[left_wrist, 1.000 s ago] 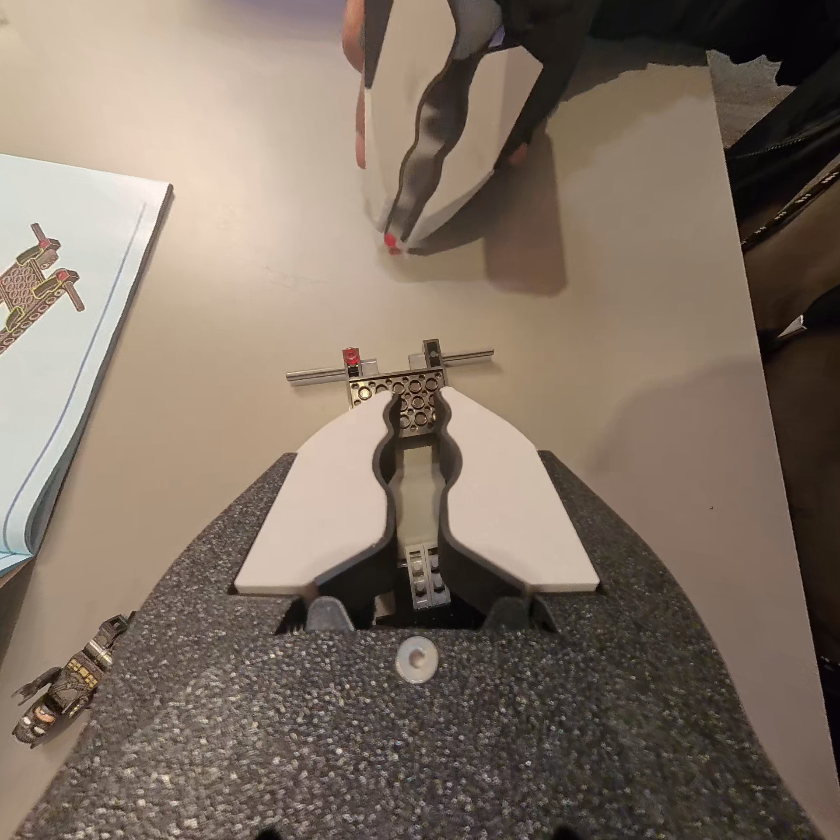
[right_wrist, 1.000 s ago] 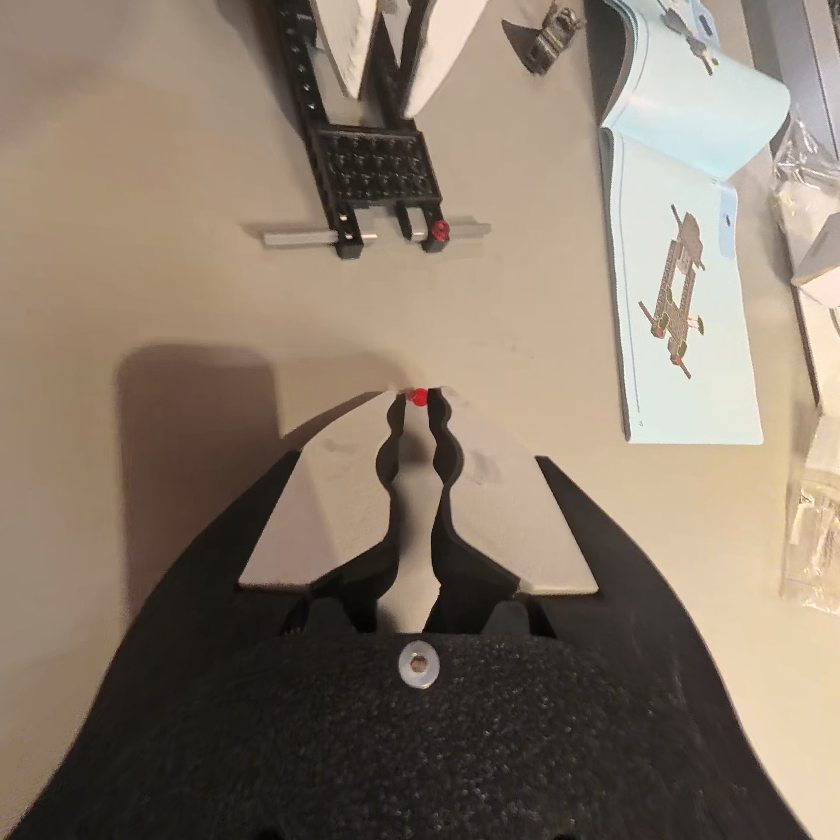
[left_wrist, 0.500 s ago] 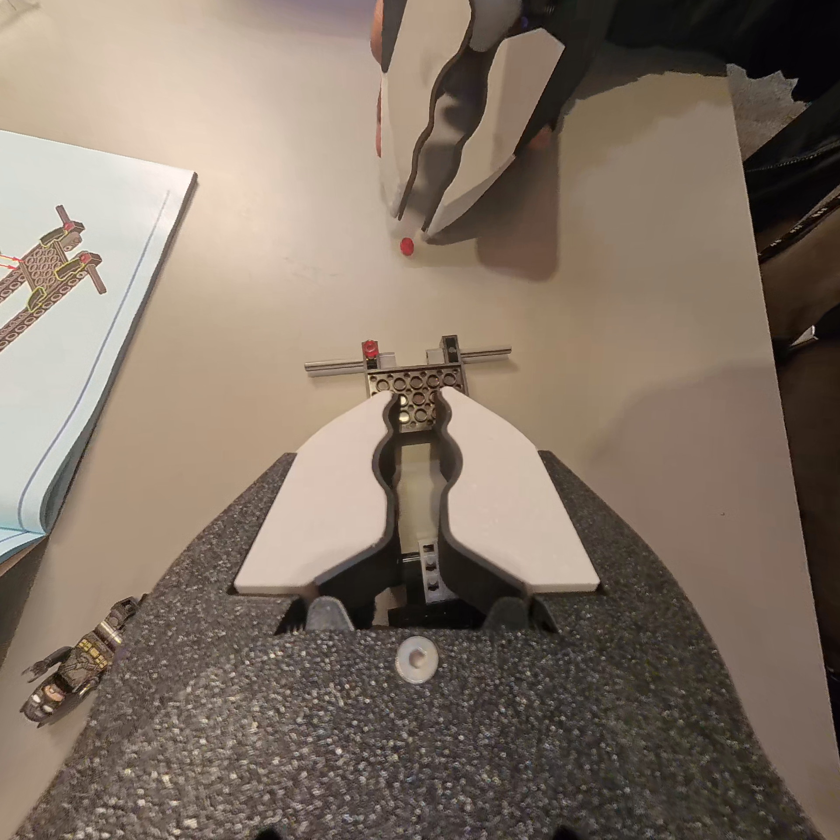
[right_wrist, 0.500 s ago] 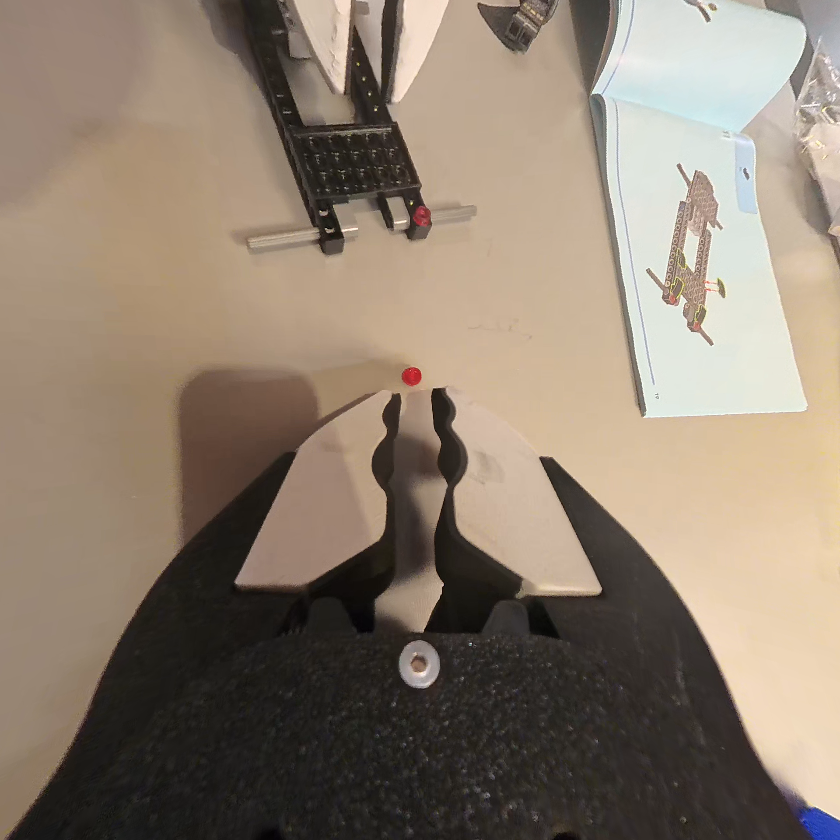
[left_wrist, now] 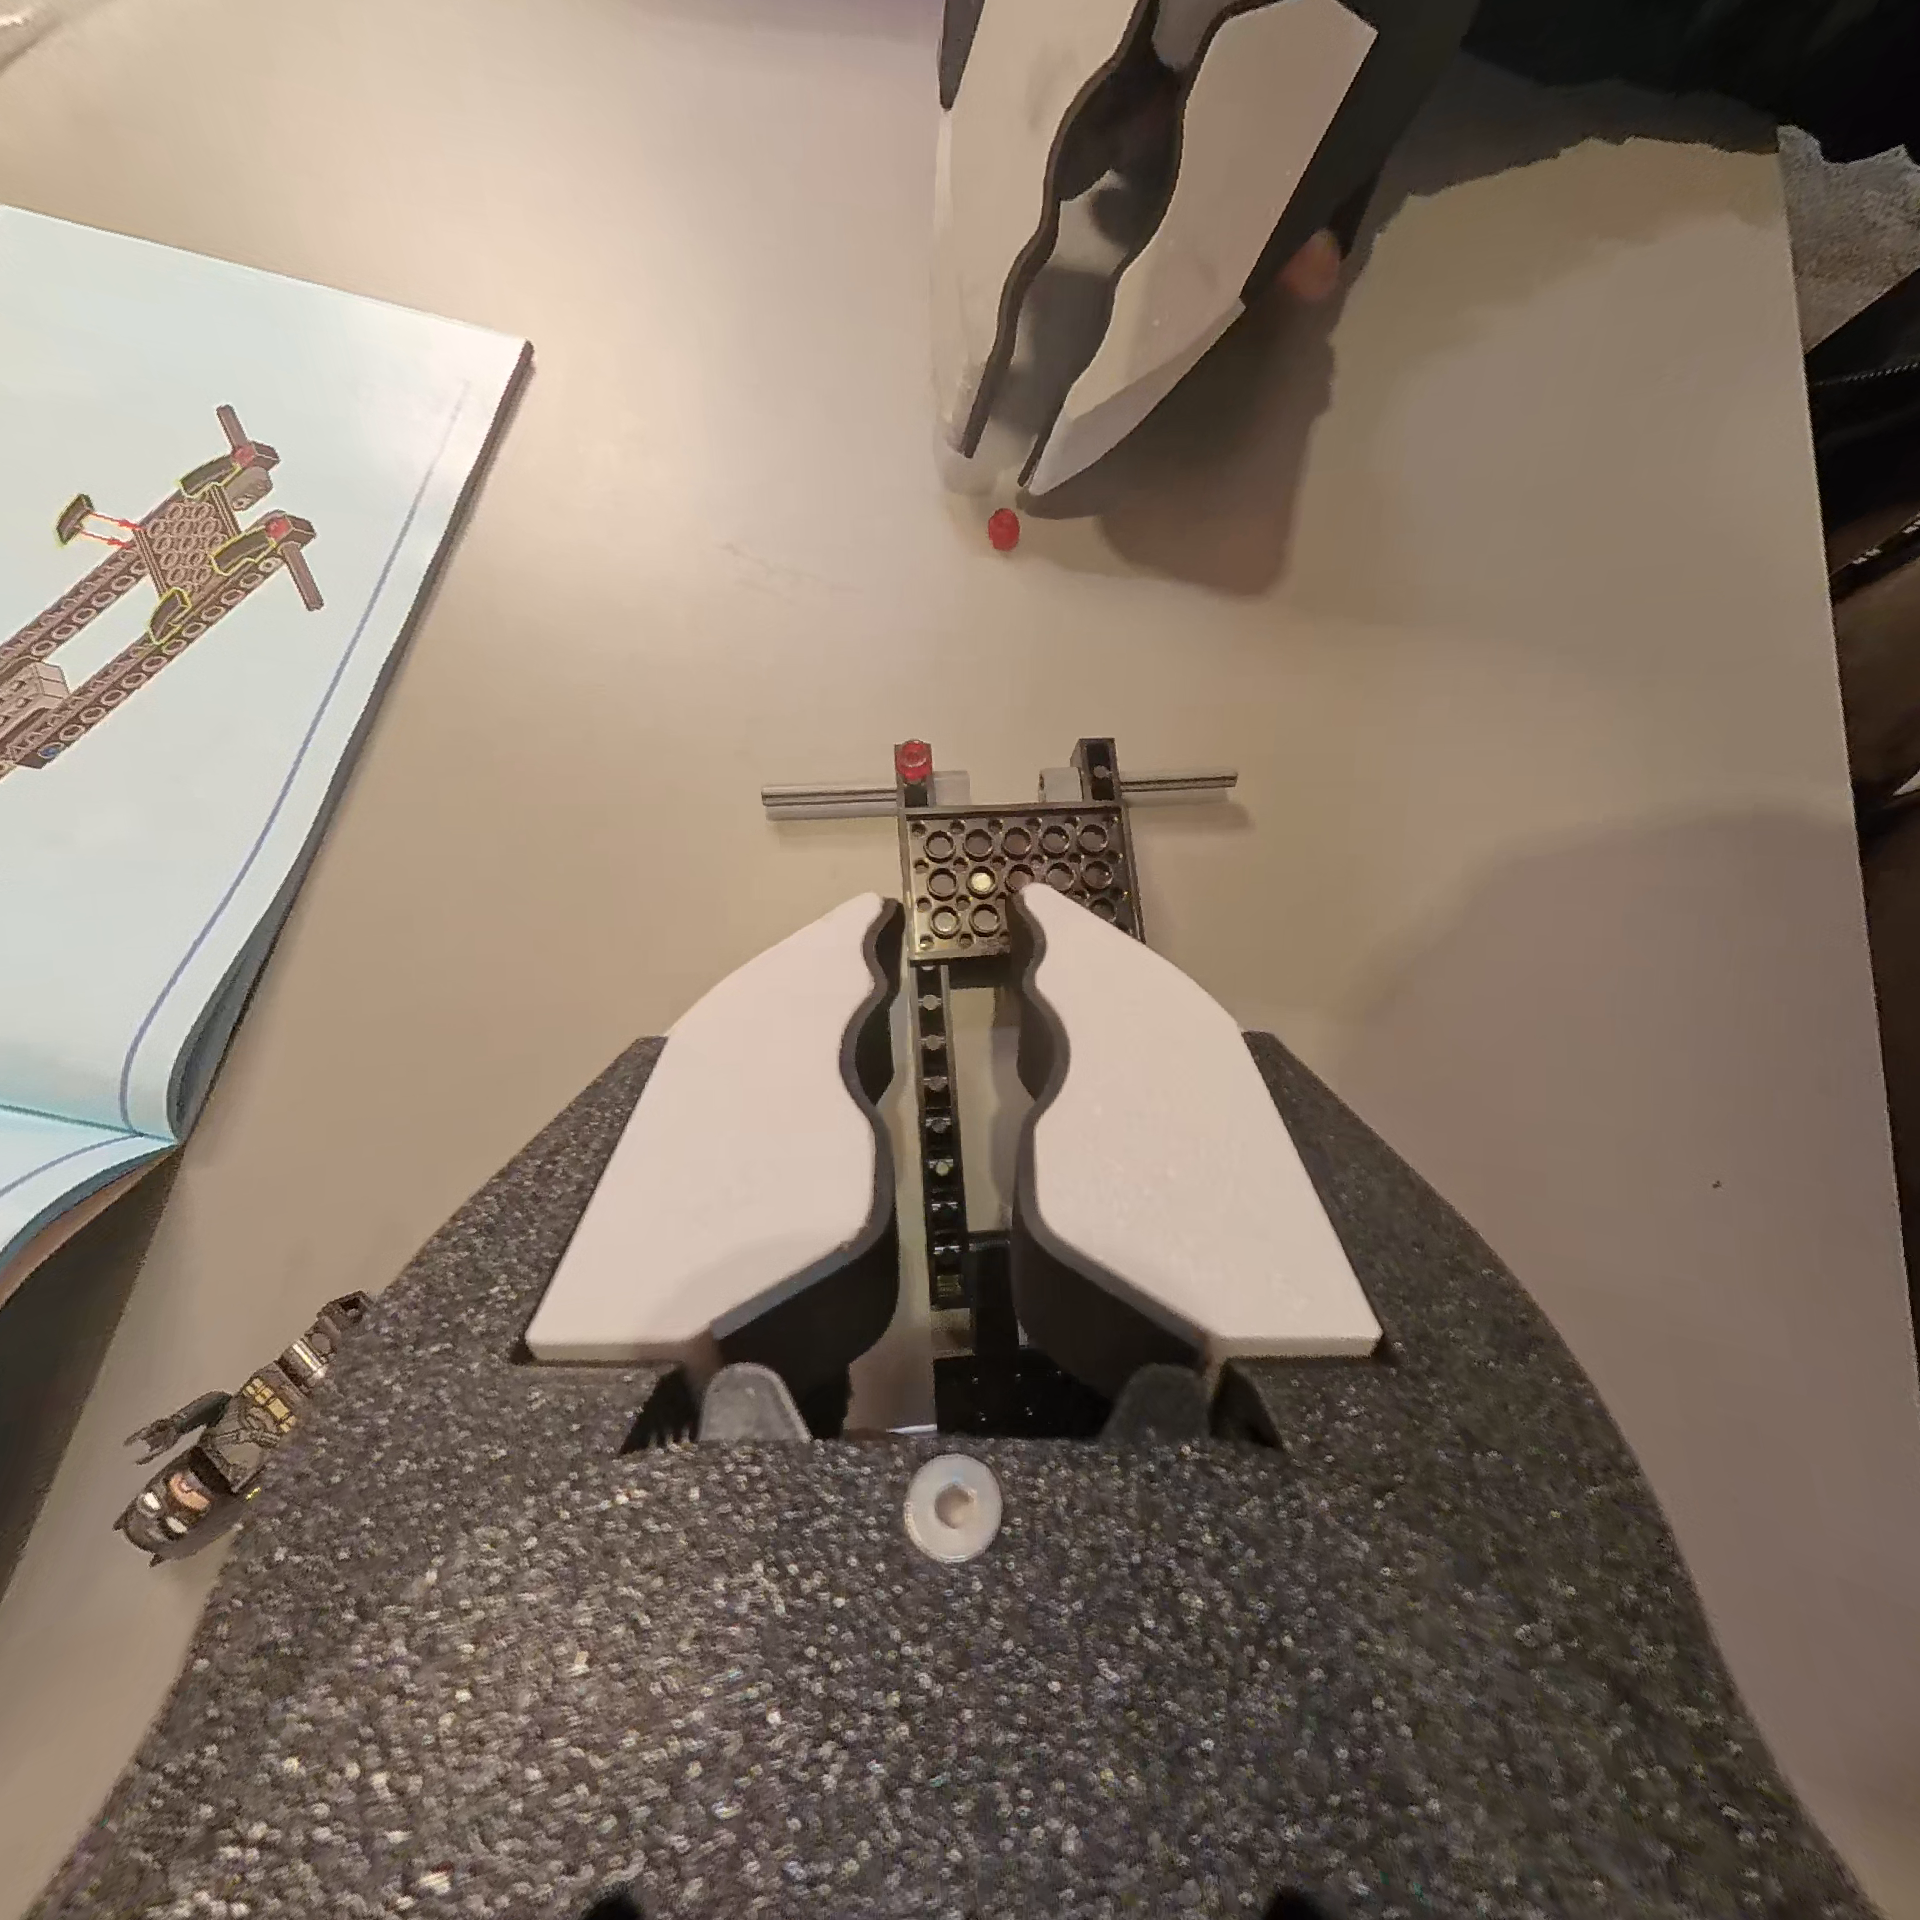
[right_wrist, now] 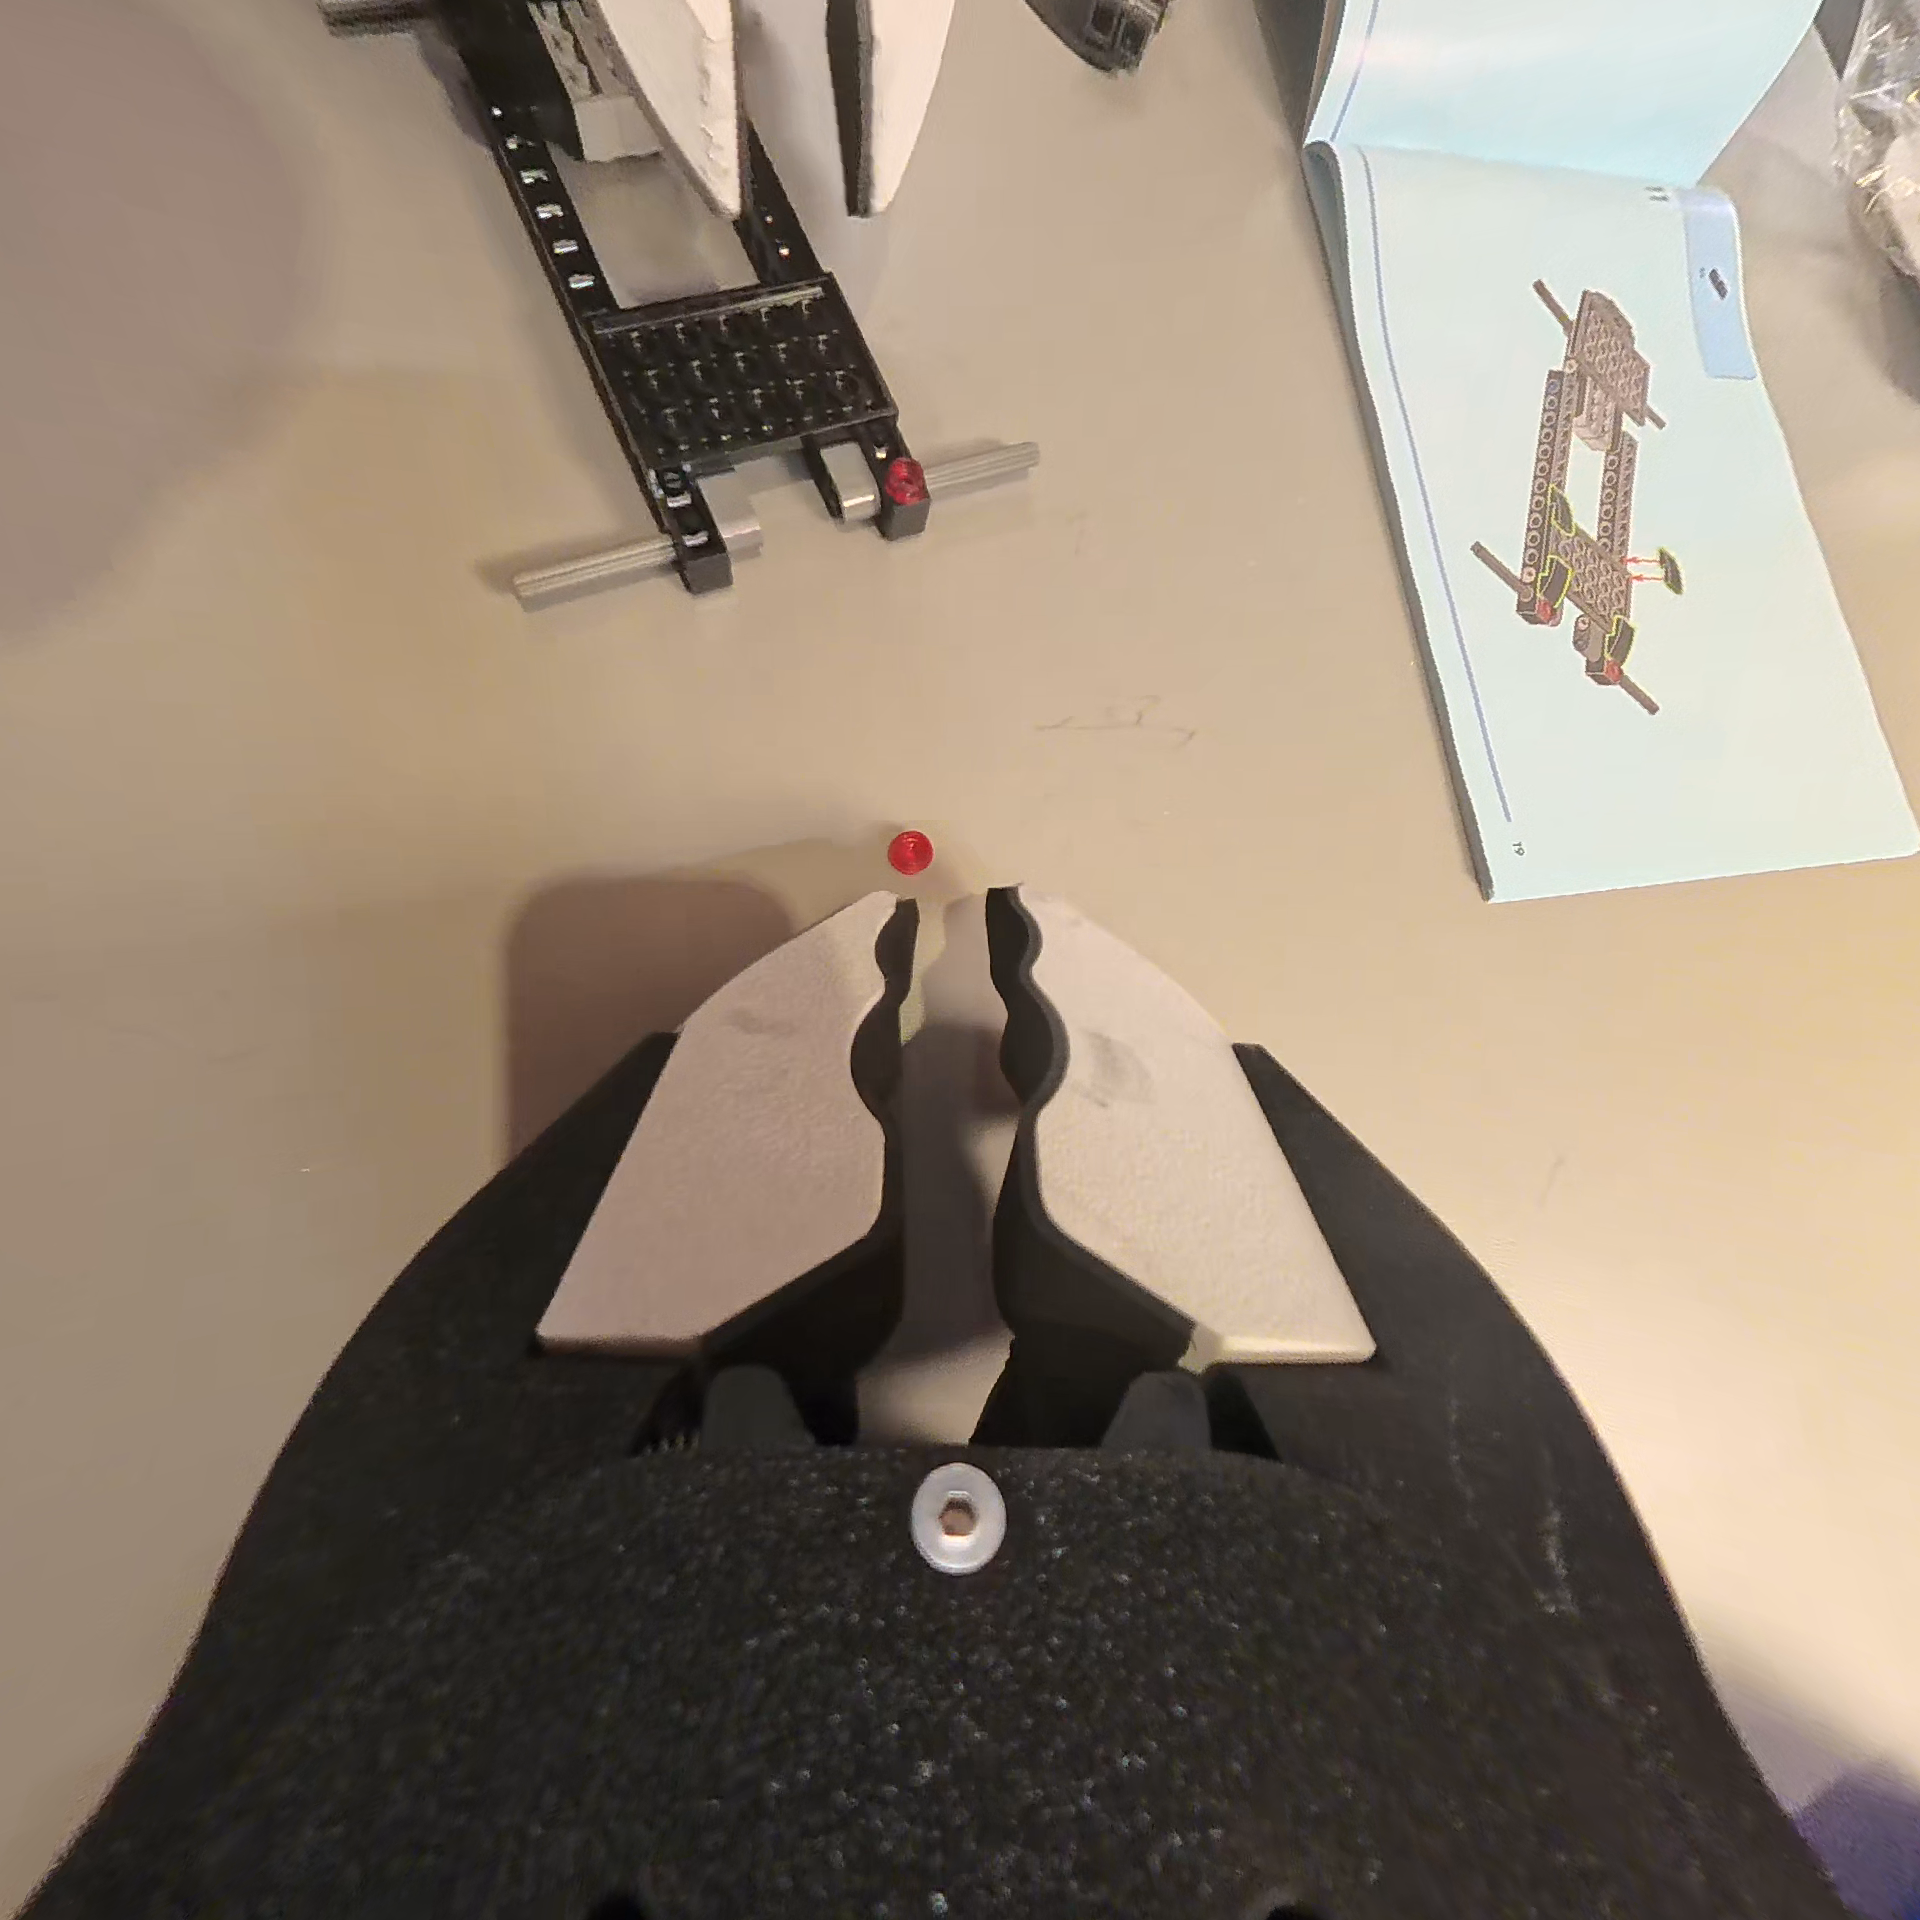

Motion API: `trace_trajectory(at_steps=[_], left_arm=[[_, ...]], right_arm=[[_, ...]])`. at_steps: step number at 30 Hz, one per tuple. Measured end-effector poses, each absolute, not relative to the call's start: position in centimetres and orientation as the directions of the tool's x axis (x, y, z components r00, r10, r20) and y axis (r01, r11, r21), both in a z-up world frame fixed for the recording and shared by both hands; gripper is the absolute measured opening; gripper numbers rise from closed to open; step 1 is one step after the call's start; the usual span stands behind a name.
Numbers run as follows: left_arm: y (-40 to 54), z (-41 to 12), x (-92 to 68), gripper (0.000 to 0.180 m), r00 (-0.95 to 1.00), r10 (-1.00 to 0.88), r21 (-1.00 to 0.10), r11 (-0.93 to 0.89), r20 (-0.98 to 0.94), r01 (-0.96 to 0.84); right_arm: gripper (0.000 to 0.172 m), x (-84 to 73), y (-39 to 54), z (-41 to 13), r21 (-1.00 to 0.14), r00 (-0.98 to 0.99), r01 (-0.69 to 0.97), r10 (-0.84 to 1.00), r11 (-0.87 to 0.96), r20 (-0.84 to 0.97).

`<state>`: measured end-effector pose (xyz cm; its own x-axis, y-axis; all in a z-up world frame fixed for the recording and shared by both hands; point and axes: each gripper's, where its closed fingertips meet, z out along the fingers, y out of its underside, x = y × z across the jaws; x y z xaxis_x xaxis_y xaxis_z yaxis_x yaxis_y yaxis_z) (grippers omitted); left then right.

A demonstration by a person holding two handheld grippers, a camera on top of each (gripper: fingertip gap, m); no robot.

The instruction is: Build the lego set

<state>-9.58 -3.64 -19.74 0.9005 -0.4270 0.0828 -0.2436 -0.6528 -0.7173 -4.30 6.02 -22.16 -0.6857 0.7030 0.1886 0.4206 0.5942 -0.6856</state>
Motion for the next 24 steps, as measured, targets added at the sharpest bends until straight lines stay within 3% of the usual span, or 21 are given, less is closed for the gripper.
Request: trace_trajectory(at_steps=[24], left_arm=[[-3.84, -20.39, -9.95, 0.023, 0.909, -0.413, -0.684, -0.68, 0.058, -0.265]], right_arm=[[0.016, -4.07, 5.77, -22.39, -0.684, -0.715, 0.44, 0.688, 0.582, 0.124]])
